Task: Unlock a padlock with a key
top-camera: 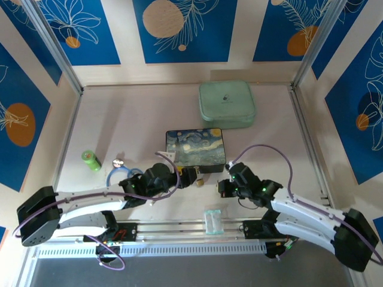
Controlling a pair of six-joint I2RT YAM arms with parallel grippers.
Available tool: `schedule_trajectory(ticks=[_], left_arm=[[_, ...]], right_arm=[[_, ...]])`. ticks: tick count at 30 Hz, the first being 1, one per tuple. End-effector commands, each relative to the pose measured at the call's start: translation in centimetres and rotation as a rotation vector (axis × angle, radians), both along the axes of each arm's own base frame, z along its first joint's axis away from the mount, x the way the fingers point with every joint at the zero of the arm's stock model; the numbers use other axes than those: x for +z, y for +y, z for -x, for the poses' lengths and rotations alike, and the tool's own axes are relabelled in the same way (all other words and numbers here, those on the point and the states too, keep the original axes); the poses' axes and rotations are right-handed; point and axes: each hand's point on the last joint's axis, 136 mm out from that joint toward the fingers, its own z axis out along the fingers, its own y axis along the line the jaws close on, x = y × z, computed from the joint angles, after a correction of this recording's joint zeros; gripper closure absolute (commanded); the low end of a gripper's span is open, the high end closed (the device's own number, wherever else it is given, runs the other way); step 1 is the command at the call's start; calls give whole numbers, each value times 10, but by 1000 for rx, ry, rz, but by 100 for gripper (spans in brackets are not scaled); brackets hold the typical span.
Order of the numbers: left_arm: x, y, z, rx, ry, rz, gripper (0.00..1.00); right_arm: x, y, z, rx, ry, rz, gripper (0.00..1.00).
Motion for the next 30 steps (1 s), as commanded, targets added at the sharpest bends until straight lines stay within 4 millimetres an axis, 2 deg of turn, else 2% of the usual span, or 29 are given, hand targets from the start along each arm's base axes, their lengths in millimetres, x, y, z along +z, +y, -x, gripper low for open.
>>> schedule_trajectory(ticks=[1,4,6,7,10,14,16,26,30], left_arm=[[16,-24,9,-110,-22,52,32],[17,-36,13,-149,3,81,35],[19,-44,15,-166,26,173,47],[20,-47,15,-170,34,197,48],[18,-57,15,-173,98,221,45],[30,-66,15,-170,150,353,42],[31,-69,16,-174,170,363,43],[13,-72,19,-137,320,373,48],[12,-71,17,-109,348,419,55]], right_arm=[[17,12,17,153,-20,-84,100],[37,21,24,219,-65,-162,100],[51,27,27,252,-96,-219,100],[57,29,28,261,-107,-241,100],[75,35,30,298,-150,-296,100],[96,44,32,350,-198,-347,100],[100,46,30,352,-203,-355,100],[108,52,21,333,-264,-392,100],[108,55,16,329,-278,-391,100]])
